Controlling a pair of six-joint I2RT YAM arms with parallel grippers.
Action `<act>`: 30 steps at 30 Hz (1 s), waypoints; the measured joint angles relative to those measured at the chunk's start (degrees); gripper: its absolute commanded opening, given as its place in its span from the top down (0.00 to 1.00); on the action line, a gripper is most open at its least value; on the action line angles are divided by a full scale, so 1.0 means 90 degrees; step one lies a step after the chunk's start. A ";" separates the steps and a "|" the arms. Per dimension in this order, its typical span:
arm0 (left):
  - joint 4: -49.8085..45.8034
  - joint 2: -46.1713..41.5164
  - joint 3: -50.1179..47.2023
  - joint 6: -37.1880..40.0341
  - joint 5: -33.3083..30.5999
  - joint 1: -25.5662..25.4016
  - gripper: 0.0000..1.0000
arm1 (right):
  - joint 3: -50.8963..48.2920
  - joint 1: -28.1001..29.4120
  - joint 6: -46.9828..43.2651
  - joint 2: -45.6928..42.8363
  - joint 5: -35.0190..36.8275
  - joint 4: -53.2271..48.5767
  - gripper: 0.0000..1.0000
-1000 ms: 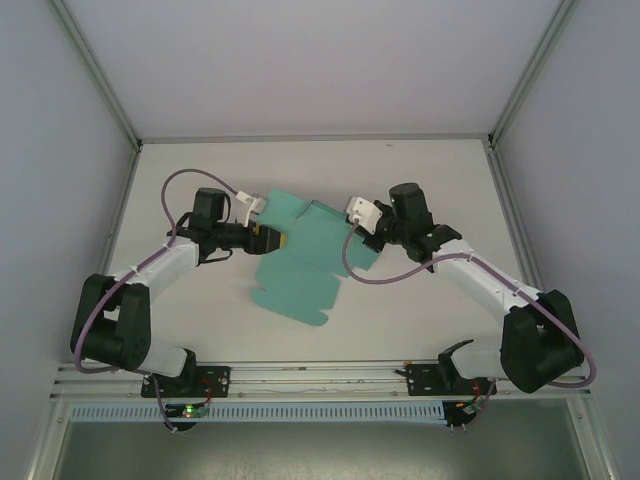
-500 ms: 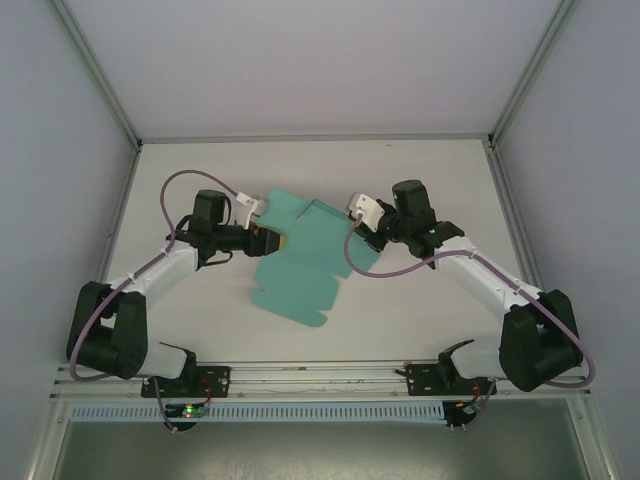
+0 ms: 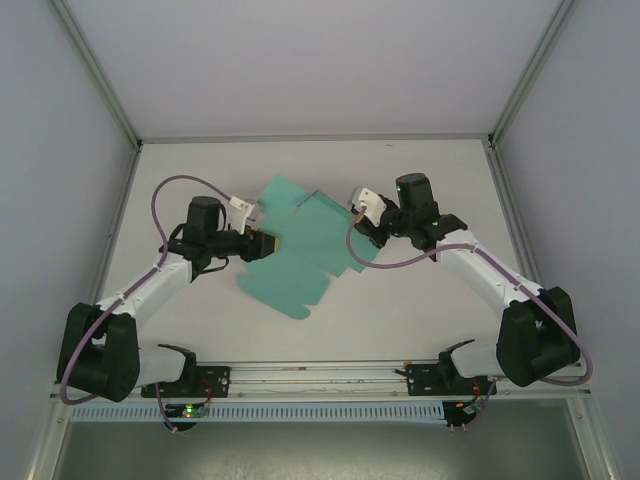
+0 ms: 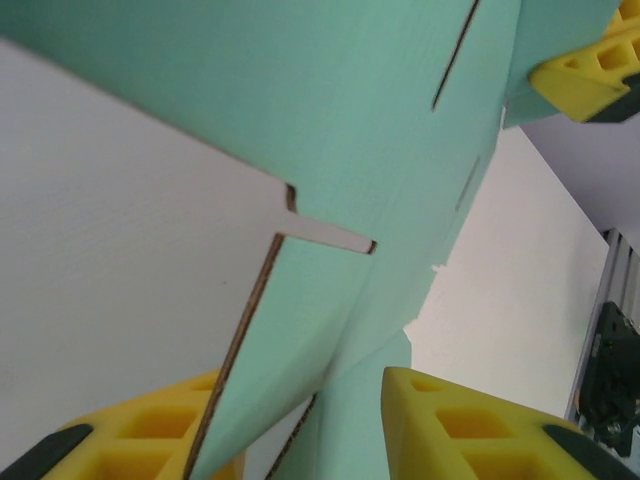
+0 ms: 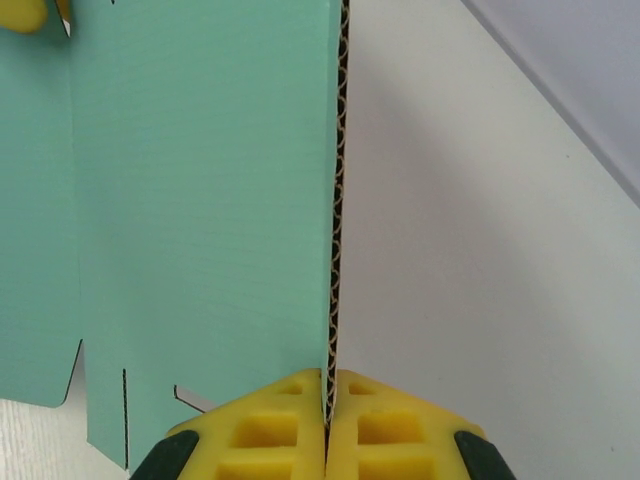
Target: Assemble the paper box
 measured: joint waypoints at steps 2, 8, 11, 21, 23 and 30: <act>0.0002 0.0027 0.0046 -0.0019 -0.0107 0.0005 0.67 | 0.0000 0.0000 0.0002 0.0007 -0.0015 -0.0046 1.00; 0.0146 0.0027 0.0095 -0.0049 -0.0291 0.0002 0.65 | 0.0070 0.0002 0.0000 0.0085 -0.0187 -0.0209 1.00; 0.0146 0.0027 0.0146 -0.0032 -0.0393 0.0000 0.65 | 0.0112 0.0002 0.0000 0.0129 -0.0243 -0.0279 1.00; 0.0136 0.0248 0.0323 0.0119 -0.0546 -0.0172 0.90 | 0.0146 -0.0036 0.0066 0.0170 -0.0192 -0.0357 1.00; 0.0100 0.0165 0.0321 0.0180 -0.0984 -0.0393 0.90 | 0.0153 -0.0039 0.0095 0.0182 -0.0126 -0.0364 1.00; -0.0029 -0.0299 0.0245 0.0673 -0.3500 -0.1683 0.91 | 0.0155 -0.0024 0.0240 0.0182 0.0185 -0.0391 1.00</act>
